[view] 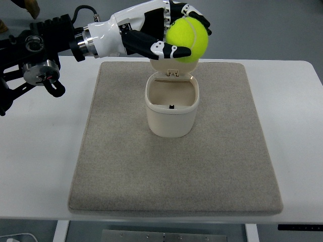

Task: Put tennis ball into box with left hand
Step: 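Lower the held ball into the bin opening with the left hand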

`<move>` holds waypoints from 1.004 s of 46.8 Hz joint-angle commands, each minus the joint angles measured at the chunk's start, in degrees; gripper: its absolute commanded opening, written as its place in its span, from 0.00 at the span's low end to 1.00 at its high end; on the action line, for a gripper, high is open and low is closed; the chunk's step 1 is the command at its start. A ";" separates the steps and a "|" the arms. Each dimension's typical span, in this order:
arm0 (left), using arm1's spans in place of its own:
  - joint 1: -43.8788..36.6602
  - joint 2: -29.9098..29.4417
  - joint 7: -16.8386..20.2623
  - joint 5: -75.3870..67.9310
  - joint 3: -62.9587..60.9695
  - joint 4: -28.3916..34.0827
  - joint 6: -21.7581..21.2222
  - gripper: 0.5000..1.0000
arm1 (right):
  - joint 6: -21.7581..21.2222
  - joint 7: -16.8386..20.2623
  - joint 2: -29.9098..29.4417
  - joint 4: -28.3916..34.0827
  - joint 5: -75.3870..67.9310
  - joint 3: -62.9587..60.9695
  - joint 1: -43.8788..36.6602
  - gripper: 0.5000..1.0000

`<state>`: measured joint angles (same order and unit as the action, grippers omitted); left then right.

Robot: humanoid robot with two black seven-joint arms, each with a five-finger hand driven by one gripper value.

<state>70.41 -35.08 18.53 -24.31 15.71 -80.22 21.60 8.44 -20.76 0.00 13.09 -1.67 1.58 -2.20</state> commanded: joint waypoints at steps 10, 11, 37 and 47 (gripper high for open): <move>-0.01 -0.25 -0.07 -1.53 -4.02 -1.70 -0.77 0.00 | 0.00 0.02 0.00 0.00 0.00 0.00 0.00 0.88; -0.01 -0.60 0.02 -1.53 -4.11 -1.70 -0.77 0.00 | 0.00 0.02 0.00 0.00 0.00 0.00 0.00 0.88; 0.26 -6.31 -0.07 -3.37 -8.94 -2.58 -2.17 0.00 | 0.00 0.02 0.00 0.00 0.00 0.00 0.00 0.88; 0.26 -7.02 -0.07 -3.55 -9.74 -2.31 -4.28 0.00 | 0.00 0.02 0.00 0.00 0.00 0.00 0.00 0.88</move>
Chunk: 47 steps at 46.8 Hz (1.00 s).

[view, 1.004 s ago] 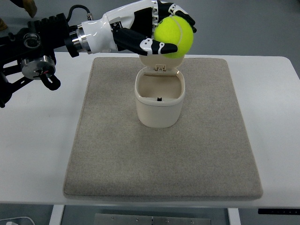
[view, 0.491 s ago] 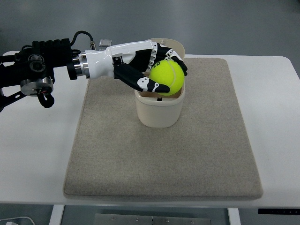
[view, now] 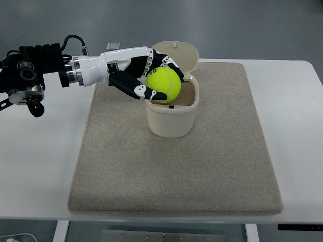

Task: Put tennis ball into box with left hand
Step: 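Lower the held ball into the bin opening with the left hand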

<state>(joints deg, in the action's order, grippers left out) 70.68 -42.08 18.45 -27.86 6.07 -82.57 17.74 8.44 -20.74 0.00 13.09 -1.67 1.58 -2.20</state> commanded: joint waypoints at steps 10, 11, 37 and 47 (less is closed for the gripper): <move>-0.02 -0.28 0.00 -0.09 -0.18 0.48 -1.92 0.00 | 0.00 0.00 0.00 0.01 0.00 0.00 0.00 0.88; -0.02 -0.28 0.00 -0.09 -0.27 0.57 -2.18 0.00 | 0.00 0.00 0.00 0.01 0.00 0.00 0.00 0.88; -0.02 -0.72 0.00 -0.09 -1.50 1.62 -4.12 0.00 | 0.00 0.00 0.00 0.01 0.00 0.00 0.00 0.88; -0.02 -1.43 0.00 -0.01 -1.59 1.71 -4.12 0.00 | 0.00 0.00 0.00 0.01 0.00 0.00 0.00 0.88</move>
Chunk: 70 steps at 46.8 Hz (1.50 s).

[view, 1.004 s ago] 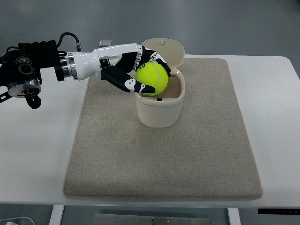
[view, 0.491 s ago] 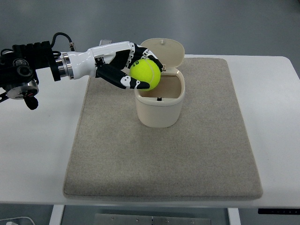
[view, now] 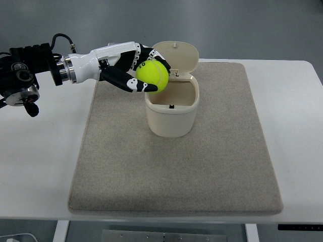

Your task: Put tennis ball into box with left hand

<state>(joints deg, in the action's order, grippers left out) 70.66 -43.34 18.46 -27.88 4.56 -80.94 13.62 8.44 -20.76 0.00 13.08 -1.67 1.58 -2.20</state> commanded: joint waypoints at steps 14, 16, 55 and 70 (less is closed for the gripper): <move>-0.26 -0.08 0.09 0.02 0.10 1.22 -1.05 0.32 | 0.00 0.02 0.00 0.02 0.00 0.00 0.00 0.88; -0.18 0.01 0.09 0.02 0.10 1.14 -1.22 0.32 | 0.00 0.02 0.00 0.02 0.00 0.00 0.00 0.88; -0.09 0.63 0.00 0.11 0.19 1.49 -2.46 0.76 | 0.00 0.02 0.00 0.02 0.00 0.00 0.00 0.88; -0.09 0.10 0.18 1.07 3.17 -0.18 -2.45 0.76 | 0.00 0.02 0.00 0.02 0.00 0.00 0.00 0.88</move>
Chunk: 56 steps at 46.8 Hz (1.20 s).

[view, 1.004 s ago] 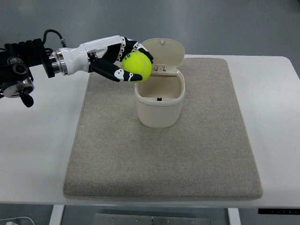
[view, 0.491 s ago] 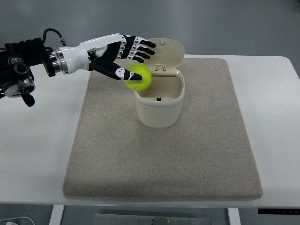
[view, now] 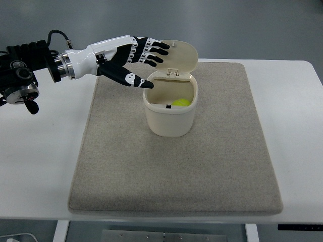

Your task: Put tennis ball into box with left hand

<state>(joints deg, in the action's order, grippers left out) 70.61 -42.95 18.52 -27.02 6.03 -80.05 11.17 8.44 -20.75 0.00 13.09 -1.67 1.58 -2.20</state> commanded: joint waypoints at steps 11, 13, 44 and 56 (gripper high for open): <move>-1.17 -0.30 0.55 6.26 15.23 -3.44 -4.56 0.73 | 0.00 0.01 0.00 0.01 0.00 0.00 0.00 0.88; -1.35 -0.12 0.73 10.21 18.39 -2.74 -6.94 0.72 | 0.00 0.01 0.00 0.01 0.00 0.00 0.00 0.88; -16.29 20.44 6.97 38.80 34.32 38.82 0.25 0.67 | 0.00 0.01 0.00 0.01 0.00 0.00 0.00 0.88; -16.73 27.30 7.50 38.88 34.58 50.08 4.21 0.67 | 0.00 0.01 0.00 0.01 0.00 0.00 0.00 0.88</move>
<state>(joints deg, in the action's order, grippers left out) 53.84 -17.18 25.94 11.83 40.47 -31.92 15.23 8.44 -20.77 0.00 13.10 -1.67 1.58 -2.19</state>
